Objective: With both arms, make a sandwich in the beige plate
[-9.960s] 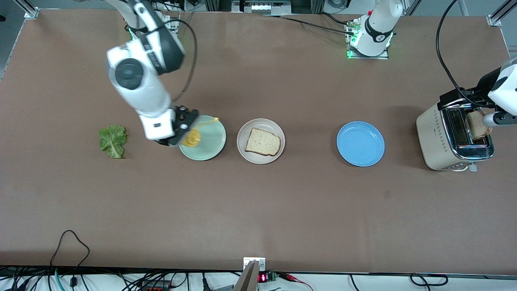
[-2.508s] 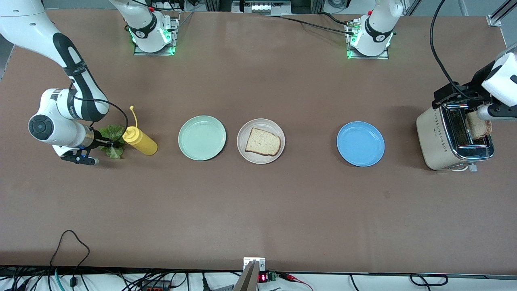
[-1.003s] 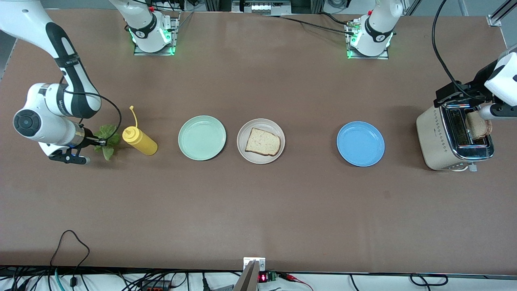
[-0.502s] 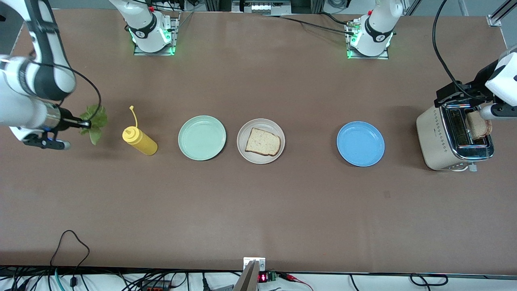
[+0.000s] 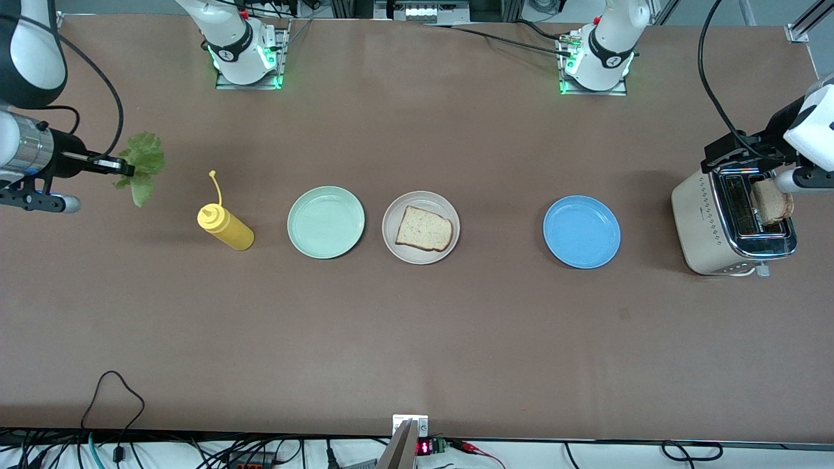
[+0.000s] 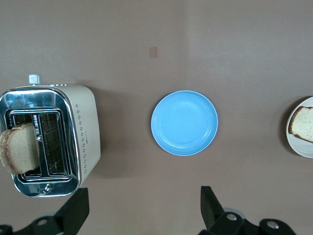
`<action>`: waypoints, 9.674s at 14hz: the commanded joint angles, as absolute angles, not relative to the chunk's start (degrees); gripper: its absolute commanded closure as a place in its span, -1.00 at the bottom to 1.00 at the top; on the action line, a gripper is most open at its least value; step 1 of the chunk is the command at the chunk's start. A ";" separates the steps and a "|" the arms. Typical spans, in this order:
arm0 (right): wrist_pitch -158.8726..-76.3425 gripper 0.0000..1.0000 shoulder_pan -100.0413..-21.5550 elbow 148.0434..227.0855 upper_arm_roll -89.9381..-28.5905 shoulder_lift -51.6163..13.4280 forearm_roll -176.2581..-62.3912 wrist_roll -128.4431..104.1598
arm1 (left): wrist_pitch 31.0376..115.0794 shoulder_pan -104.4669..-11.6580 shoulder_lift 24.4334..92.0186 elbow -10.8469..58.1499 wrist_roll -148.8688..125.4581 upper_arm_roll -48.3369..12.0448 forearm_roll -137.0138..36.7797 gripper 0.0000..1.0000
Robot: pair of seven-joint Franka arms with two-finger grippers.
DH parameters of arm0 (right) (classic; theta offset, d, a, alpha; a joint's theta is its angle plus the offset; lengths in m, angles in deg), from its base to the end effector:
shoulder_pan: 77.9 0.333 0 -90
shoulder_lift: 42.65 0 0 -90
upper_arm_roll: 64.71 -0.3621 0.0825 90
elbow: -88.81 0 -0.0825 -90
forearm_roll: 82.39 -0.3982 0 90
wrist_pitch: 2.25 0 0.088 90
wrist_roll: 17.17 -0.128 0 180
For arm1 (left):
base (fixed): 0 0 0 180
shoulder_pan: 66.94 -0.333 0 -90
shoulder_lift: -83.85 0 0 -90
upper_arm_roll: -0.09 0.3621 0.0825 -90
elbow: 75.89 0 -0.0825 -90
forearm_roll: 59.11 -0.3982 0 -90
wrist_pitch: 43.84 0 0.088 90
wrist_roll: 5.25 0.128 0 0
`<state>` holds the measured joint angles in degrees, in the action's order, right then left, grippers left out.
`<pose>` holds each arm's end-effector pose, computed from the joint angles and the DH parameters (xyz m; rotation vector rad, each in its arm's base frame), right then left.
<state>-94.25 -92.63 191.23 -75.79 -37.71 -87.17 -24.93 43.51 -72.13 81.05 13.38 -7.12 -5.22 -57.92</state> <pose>0.5682 -0.0290 0.5013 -3.0077 0.3196 0.4108 0.5781 -0.0026 0.6241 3.1147 0.0473 -0.1287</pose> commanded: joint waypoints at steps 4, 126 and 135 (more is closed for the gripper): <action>-97.68 1.00 -79.77 189.27 -76.84 -34.39 -91.34 -54.38 | 42.73 -72.47 81.56 13.32 -7.01 -5.18 -57.44 -1.00; -86.36 -1.00 -83.26 176.79 -64.98 -37.64 -82.92 -17.09 | 20.76 -86.47 61.71 -4.78 4.88 -28.65 -57.45 0.99; -86.36 -1.00 -83.00 176.87 -65.06 -37.72 -83.01 -17.09 | 33.56 -68.88 56.52 -2.85 -12.36 -28.12 -52.17 0.99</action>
